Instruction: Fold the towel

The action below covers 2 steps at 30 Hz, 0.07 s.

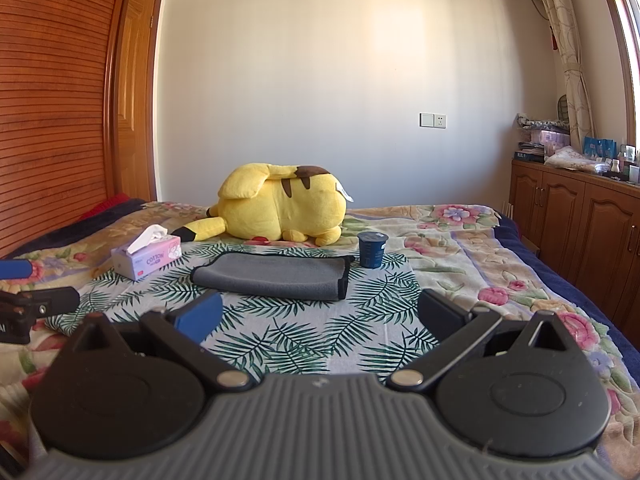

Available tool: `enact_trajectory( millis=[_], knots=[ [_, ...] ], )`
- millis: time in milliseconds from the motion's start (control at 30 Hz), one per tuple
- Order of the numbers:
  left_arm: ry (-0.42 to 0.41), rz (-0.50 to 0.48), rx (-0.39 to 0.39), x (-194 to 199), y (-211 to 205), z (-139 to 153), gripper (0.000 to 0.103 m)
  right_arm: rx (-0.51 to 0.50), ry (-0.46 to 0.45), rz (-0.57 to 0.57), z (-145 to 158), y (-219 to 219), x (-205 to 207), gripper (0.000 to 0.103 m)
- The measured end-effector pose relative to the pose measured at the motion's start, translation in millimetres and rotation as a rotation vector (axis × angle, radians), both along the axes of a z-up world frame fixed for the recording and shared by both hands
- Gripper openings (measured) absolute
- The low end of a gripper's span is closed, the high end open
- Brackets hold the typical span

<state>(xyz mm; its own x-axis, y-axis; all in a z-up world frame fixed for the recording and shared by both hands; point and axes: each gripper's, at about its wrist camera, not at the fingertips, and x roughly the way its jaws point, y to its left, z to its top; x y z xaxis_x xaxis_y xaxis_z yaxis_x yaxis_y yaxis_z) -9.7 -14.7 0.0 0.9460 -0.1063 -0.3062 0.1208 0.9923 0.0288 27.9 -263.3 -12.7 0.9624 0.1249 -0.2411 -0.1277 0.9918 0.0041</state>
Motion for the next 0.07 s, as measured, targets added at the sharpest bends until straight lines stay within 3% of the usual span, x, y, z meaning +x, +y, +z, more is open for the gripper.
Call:
enact_trajectory(
  millis=[67],
  knots=[
    [0.0,-0.001,-0.002,-0.1,0.3,0.1,0.087,0.0,0.0,0.0,0.0,0.0,0.0,0.103]
  ],
)
